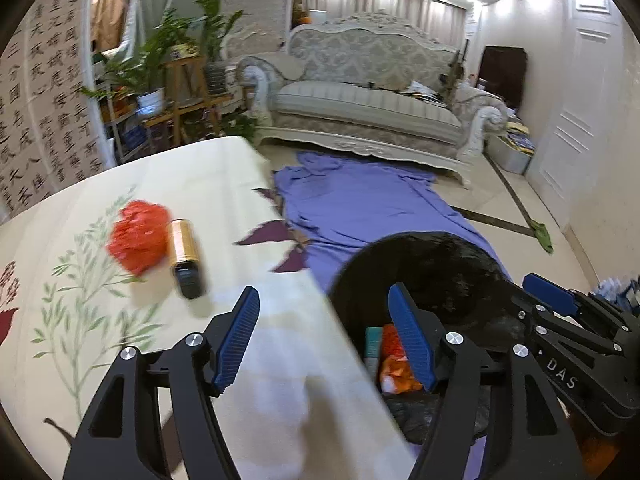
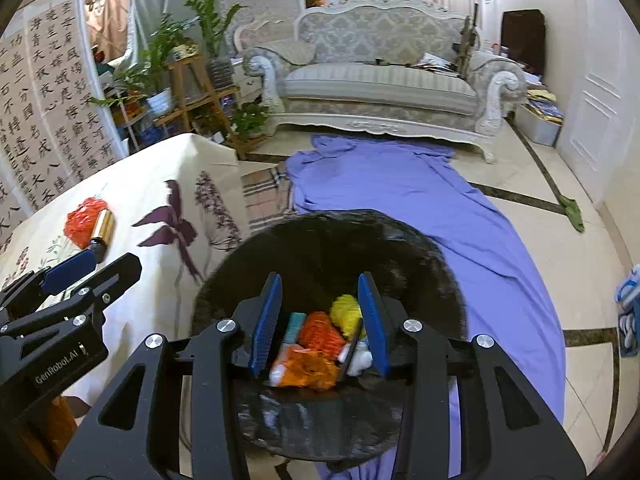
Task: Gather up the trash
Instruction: 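Move the left tool back to the bed and grasp the red plastic bag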
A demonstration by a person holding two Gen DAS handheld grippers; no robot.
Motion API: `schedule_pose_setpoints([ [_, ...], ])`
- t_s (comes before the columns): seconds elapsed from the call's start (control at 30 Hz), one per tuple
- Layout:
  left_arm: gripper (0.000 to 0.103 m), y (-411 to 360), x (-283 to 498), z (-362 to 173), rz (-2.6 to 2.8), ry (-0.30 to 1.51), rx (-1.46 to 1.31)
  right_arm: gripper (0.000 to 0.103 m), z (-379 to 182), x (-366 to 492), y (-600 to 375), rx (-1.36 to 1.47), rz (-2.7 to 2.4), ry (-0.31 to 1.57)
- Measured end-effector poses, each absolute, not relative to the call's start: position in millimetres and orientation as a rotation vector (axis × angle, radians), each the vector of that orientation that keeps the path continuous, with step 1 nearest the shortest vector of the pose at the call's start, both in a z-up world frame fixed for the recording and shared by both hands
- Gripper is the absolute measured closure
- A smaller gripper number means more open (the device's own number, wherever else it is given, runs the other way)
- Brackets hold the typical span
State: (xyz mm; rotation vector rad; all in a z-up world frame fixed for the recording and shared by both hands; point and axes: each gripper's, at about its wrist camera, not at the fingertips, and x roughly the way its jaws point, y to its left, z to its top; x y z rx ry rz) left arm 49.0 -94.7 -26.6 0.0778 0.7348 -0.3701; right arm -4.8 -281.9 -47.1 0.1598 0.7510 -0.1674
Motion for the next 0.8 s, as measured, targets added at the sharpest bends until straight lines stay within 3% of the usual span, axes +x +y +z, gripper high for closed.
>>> schedule_pose_setpoints([
  [0.6, 0.034, 0.0, 102.8, -34.2, -0.151, 0.759, 0.018, 0.062, -37.0, 50.4, -198.6, 0.102, 0.017, 0.768],
  [0.8, 0.034, 12.8, 122.9, -35.5, -0.139, 0.768, 0.013, 0.056, -35.9, 69.8, -182.7, 0.082, 0.037, 0.773],
])
